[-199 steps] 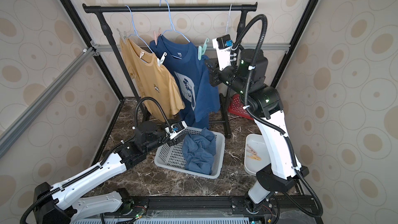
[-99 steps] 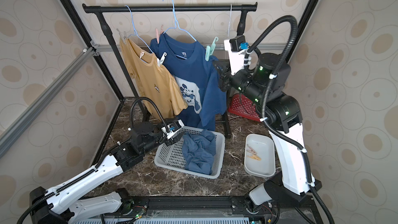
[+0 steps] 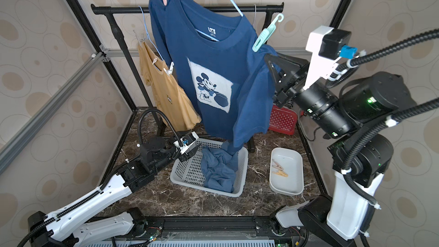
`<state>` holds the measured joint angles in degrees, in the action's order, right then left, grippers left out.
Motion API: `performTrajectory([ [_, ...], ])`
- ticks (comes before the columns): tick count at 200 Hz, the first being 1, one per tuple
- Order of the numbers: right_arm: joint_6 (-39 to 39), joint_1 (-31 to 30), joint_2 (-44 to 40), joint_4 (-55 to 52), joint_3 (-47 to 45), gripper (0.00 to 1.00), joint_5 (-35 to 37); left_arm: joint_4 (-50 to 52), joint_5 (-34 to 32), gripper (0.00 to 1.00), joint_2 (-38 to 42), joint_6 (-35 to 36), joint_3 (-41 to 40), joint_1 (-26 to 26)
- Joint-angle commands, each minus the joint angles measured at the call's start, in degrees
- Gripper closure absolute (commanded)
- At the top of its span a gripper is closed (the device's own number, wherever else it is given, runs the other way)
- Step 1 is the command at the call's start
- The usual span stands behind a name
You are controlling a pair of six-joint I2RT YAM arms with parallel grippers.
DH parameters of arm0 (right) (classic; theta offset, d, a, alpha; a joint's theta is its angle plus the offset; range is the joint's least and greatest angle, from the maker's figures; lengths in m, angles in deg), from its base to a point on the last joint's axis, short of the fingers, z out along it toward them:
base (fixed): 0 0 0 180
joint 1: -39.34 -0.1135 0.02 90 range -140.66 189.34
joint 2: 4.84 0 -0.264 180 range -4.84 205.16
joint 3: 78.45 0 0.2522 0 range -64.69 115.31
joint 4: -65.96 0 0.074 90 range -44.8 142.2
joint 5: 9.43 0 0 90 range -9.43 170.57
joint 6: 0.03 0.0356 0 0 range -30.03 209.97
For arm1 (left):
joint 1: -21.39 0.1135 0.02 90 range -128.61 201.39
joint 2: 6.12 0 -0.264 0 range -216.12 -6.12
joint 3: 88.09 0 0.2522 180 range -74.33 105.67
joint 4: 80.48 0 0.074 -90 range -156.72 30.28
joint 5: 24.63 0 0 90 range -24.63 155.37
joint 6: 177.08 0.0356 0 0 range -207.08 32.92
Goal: Remove the clothespins securing t-shirts to the hanger
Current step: Pick up the hanger from the clothes rail.
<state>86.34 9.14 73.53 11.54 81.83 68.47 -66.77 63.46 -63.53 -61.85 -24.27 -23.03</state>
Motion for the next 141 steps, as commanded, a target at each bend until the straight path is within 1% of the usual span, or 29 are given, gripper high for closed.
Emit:
performTrajectory([
  [1,-0.76,-0.24,-1.34,5.56,1.10,1.00,0.23,1.49,-0.72,0.30,1.19,-0.97,0.64,-0.16],
  [22,0.42,-0.30,-3.44,5.25,-2.52,1.00,-0.03,1.63,-0.81,0.30,1.16,-1.05,1.00,-0.18],
  [47,0.39,-0.34,-8.83,6.99,-14.26,1.00,1.03,1.71,-0.48,0.30,1.15,-1.59,1.69,-0.14],
  [53,0.25,-0.28,-10.37,7.58,-18.36,1.00,1.41,1.76,-0.46,0.30,1.16,-1.76,1.83,-0.21],
  [69,0.48,-0.30,-13.32,8.34,-24.00,1.00,2.40,2.30,-0.60,0.30,1.67,-2.15,2.30,-0.21],
  [102,1.23,-0.28,-17.19,7.88,-31.73,1.00,2.79,3.39,-1.08,0.29,2.43,-3.06,3.89,-0.17],
  [124,-0.70,-0.23,-19.18,6.61,-34.32,1.00,4.90,3.91,-0.90,0.29,2.65,-4.23,4.93,-0.16],
  [141,-1.11,-0.24,-20.20,5.45,-36.35,1.00,4.79,4.21,-1.12,0.28,2.46,-5.73,5.80,-0.15],
])
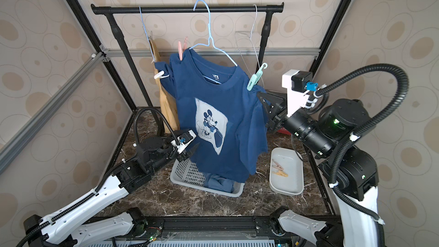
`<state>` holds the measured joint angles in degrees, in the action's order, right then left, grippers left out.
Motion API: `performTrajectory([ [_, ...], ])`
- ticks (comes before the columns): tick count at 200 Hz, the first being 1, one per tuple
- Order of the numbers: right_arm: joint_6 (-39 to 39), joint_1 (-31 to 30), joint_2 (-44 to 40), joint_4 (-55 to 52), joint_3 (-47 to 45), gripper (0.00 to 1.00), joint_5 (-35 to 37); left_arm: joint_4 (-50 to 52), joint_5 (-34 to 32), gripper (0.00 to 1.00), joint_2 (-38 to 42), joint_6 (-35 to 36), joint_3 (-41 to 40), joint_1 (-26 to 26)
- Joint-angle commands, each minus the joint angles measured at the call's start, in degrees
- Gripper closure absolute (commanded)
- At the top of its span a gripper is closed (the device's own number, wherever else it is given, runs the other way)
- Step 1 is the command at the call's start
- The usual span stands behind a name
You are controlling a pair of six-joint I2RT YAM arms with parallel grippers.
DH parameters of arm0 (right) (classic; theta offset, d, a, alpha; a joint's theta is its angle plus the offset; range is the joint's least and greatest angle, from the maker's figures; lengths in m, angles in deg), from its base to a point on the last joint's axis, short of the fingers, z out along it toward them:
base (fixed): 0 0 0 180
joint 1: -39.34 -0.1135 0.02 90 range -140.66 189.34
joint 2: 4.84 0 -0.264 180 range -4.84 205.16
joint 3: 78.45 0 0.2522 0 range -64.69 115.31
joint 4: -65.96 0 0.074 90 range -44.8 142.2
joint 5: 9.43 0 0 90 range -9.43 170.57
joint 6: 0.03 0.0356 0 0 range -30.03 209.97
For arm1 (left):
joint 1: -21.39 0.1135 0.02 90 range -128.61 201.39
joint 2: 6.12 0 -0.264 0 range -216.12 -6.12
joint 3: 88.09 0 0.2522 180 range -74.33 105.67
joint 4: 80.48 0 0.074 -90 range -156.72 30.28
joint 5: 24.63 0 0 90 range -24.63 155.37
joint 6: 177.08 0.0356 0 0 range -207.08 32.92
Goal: Remove the clothespins securing t-shirts to the hanger
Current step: Pick up the hanger from the clothes rail.
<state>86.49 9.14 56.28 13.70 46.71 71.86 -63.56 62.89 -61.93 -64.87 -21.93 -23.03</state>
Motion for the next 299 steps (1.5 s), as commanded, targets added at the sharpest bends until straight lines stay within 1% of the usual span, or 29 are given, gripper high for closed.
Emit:
performTrajectory([
  [1,-1.26,-0.27,-3.03,3.32,-1.38,1.00,1.32,1.03,-0.57,0.28,0.87,-2.84,3.48,-0.19],
  [20,0.58,-0.24,-5.01,4.31,-6.74,1.00,-1.54,1.41,-0.87,0.28,0.43,-4.58,4.35,-0.22],
  [51,4.92,-0.33,-9.50,11.84,-21.06,1.00,-7.93,1.66,-1.75,0.27,-0.62,-7.40,5.82,-0.15],
  [66,4.56,-0.30,-10.97,13.77,-27.19,1.00,-8.02,1.25,-1.26,0.27,-0.96,-8.83,6.28,-0.18],
  [85,3.06,-0.23,-11.80,13.46,-31.89,1.00,-7.25,1.74,-1.59,0.25,-1.36,-10.66,7.56,-0.17],
  [120,5.53,-0.29,-14.88,18.17,-40.48,1.00,-9.28,4.64,-4.98,0.23,-1.96,-13.23,10.42,-0.18],
  [147,6.59,-0.35,-16.24,19.06,-45.58,1.00,-11.46,5.88,-8.02,0.23,-3.20,-15.88,12.03,-0.06],
  [161,7.44,-0.34,-17.72,21.46,-49.15,1.00,-12.64,7.34,-10.05,0.24,-4.31,-19.20,13.75,0.25],
  [181,8.60,-0.25,-20.02,24.95,-54.16,1.00,-12.78,9.09,-8.36,0.26,-6.02,-24.39,16.55,1.98],
  [203,8.92,-0.25,-21.00,25.67,-56.58,1.00,-12.39,8.73,-4.88,0.28,-7.74,-26.66,18.56,2.50],
  [227,8.24,-0.30,-21.10,25.76,-57.94,1.00,-12.96,8.32,-3.72,0.30,-9.43,-27.85,20.31,2.58],
  [249,7.64,-0.30,-21.13,26.10,-58.81,1.00,-13.00,6.25,-2.26,0.38,-10.60,-29.01,21.12,2.80],
  [265,7.24,-0.29,-21.10,26.02,-59.11,1.00,-13.09,4.85,-0.69,0.41,-11.30,-30.43,21.79,3.06],
  [299,6.20,-0.22,-21.09,25.65,-59.54,1.00,-12.97,4.08,1.95,0.43,-13.08,-32.91,23.85,3.53],
])
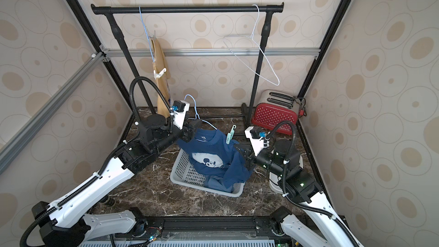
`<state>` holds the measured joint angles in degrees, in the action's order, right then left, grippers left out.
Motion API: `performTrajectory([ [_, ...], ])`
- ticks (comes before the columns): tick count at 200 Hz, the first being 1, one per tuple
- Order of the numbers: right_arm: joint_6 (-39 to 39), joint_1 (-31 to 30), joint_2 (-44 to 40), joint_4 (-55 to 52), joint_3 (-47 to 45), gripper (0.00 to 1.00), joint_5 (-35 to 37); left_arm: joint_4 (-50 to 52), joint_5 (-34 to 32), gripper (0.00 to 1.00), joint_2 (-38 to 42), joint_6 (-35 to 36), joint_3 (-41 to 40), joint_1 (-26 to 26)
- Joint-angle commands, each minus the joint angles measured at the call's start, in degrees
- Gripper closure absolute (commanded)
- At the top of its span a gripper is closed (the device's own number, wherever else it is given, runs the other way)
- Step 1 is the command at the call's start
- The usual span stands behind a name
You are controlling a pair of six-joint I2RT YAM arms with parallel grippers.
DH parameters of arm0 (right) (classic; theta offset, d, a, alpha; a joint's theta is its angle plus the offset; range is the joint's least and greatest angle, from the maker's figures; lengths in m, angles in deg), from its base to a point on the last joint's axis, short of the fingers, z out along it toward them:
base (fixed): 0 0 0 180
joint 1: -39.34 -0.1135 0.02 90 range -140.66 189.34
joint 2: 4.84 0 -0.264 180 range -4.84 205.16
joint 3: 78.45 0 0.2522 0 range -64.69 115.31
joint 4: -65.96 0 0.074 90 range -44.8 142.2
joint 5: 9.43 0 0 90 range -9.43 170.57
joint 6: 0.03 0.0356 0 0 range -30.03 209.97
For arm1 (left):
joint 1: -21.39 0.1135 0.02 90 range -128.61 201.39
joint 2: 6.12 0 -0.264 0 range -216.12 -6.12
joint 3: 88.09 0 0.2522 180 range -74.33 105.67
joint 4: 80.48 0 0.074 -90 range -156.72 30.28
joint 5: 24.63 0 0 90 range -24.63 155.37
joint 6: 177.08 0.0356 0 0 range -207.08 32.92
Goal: Remove the clothespins securing t-shirts to the hanger
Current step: Pick up the hanger from the clothes rail.
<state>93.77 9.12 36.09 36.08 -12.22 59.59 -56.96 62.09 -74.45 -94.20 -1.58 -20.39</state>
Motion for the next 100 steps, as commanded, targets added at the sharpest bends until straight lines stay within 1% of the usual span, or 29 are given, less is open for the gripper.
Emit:
performTrajectory([
  [1,-1.16,-0.19,-0.96,3.23,-0.61,1.00,-0.68,-2.58,2.85,0.43,-0.61,-3.63,3.56,0.90],
  [27,-1.70,-0.22,-0.94,2.86,-0.72,1.00,-0.66,-3.49,3.95,0.43,-1.10,-6.13,4.14,1.93],
  [59,-2.12,-0.19,-1.12,2.58,-0.93,1.00,-0.63,-6.63,6.55,0.50,-0.92,-11.31,3.20,4.75],
  [85,-2.62,-0.20,-1.08,2.06,-0.92,1.00,-0.47,-7.21,8.16,0.52,-1.40,-12.18,3.71,5.13],
  [100,-2.69,-0.28,-0.96,1.97,-0.89,1.00,-0.43,-7.12,9.23,0.56,-1.95,-12.39,4.19,5.20],
])
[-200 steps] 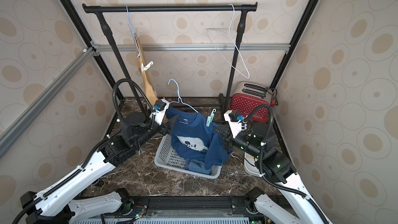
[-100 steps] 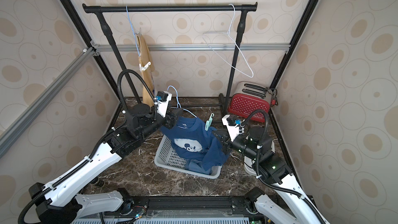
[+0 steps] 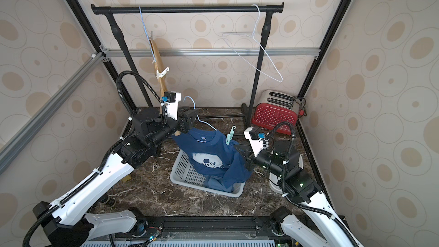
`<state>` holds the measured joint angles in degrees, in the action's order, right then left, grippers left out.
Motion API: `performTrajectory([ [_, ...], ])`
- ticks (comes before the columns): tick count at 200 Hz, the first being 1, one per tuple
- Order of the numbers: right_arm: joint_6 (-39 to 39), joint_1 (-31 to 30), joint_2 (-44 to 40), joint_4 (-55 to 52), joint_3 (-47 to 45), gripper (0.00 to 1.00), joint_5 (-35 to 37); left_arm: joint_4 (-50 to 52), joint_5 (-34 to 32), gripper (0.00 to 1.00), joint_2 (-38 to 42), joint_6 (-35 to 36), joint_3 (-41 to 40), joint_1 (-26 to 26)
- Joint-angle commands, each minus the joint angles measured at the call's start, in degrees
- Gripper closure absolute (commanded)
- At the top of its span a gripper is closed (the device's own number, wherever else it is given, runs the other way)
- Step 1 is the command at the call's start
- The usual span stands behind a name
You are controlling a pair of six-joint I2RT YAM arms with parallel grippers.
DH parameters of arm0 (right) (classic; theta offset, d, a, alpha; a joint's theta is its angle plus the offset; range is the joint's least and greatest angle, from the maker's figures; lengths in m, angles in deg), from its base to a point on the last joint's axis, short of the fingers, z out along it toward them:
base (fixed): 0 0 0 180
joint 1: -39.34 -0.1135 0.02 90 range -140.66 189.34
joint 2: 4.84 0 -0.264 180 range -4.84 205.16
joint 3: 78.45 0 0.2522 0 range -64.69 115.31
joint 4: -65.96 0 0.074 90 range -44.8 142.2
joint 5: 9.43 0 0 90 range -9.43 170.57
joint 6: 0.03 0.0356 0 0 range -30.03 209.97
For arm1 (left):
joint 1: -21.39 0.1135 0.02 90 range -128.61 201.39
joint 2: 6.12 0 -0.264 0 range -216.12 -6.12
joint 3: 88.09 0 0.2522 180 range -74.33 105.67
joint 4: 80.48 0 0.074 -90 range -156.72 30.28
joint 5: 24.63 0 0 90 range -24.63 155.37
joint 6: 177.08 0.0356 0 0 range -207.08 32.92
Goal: Remove the clothespins securing t-shirts to the hanger
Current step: Pick up the hanger from the clothes rail.
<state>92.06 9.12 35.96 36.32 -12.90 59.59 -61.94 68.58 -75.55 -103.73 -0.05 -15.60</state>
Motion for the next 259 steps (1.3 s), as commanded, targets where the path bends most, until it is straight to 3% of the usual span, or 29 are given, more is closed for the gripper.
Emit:
performTrajectory([
  [1,-1.01,-0.33,-0.86,1.73,-0.20,1.00,-0.45,-2.14,2.80,0.56,-0.96,-2.91,2.73,0.42],
  [77,-2.09,-0.26,-0.15,-1.11,1.08,1.00,0.03,-2.62,3.92,0.79,-1.25,-1.96,2.68,0.40],
  [118,-2.81,-0.24,0.22,-2.47,1.56,0.75,0.21,-2.75,4.26,0.91,-1.06,-1.55,2.30,0.43],
  [132,-3.05,-0.25,0.16,-2.73,1.68,0.77,0.49,-2.76,4.60,1.00,-1.10,-1.55,2.16,0.49],
  [143,-3.12,-0.28,0.23,-2.75,1.80,0.89,0.19,-2.89,4.71,1.00,-1.06,-1.62,1.79,0.43],
  [154,-3.05,-0.20,0.41,-3.01,1.91,0.90,0.11,-3.11,4.70,1.00,-1.02,-1.86,1.34,0.43],
  [186,-5.12,-0.24,0.50,-6.71,3.91,0.54,1.50,-3.22,5.48,1.00,-0.80,-1.73,0.73,0.47],
  [201,-6.98,-0.29,0.62,-10.35,6.08,0.42,1.79,-3.15,5.61,1.00,-0.46,-1.21,0.14,0.39],
  [259,-10.00,-0.28,6.66,-22.56,15.78,0.23,1.72,-4.57,6.73,1.00,-0.18,-1.14,-2.49,0.35],
])
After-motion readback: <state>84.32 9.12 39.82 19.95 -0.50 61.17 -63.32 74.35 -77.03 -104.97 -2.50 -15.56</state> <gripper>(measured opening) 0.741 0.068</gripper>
